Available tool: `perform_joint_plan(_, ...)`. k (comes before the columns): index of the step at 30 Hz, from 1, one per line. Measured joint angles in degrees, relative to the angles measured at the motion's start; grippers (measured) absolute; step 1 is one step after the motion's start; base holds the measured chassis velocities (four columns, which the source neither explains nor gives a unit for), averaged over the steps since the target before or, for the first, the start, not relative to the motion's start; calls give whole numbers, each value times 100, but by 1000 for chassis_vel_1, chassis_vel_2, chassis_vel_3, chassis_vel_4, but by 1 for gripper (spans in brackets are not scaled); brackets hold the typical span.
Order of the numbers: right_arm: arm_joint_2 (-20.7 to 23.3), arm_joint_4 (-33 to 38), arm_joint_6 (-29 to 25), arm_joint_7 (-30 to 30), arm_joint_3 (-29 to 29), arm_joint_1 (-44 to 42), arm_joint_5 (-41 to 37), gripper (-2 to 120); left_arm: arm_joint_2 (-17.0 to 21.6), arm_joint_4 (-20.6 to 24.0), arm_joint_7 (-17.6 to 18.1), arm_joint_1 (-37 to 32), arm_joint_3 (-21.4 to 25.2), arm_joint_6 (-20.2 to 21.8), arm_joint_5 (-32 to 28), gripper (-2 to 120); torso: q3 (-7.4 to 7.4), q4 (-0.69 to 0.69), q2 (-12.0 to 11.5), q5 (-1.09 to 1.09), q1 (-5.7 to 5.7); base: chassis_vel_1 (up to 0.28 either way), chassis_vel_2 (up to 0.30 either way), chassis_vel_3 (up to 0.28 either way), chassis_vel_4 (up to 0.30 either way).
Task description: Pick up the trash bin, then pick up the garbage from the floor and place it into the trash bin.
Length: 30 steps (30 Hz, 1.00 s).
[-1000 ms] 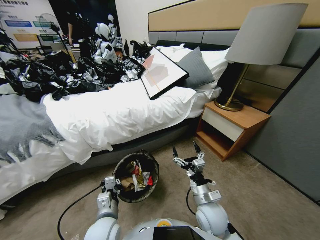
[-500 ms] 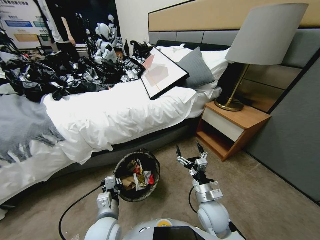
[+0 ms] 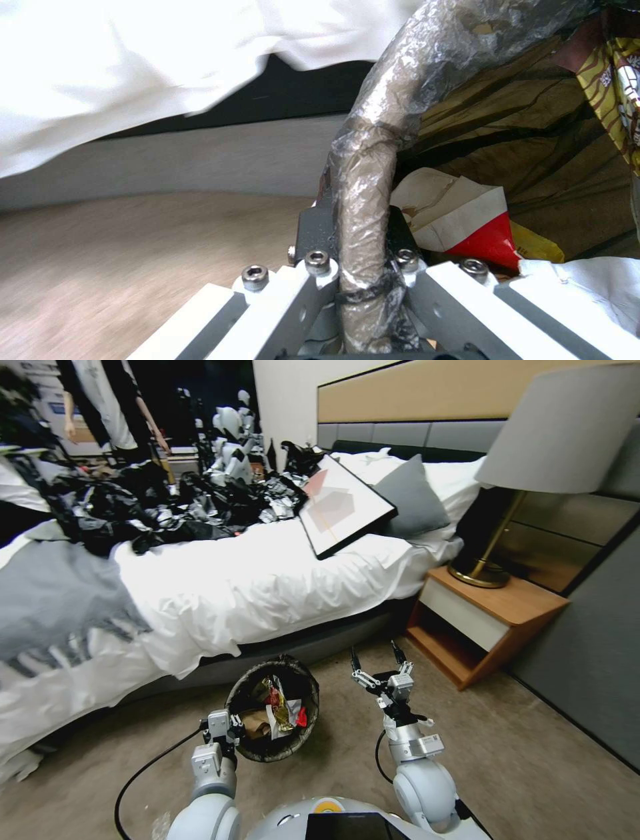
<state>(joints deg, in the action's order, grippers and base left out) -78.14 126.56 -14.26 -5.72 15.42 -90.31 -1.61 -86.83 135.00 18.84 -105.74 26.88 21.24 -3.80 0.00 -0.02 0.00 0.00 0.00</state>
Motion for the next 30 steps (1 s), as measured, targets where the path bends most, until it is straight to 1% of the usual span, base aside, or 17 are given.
perform_joint_plan(24,-5,-7,31,3,-31,87,-23,100,-19,-7,-39,-9,2,-1,16,0,0,0,0,0,0,123,131,129,125)
perform_joint_plan(30,-9,-6,48,4,-48,110,-23,100,-18,-30,-60,-11,6,-113,47,0,0,2,0,0,0,126,116,114,116)
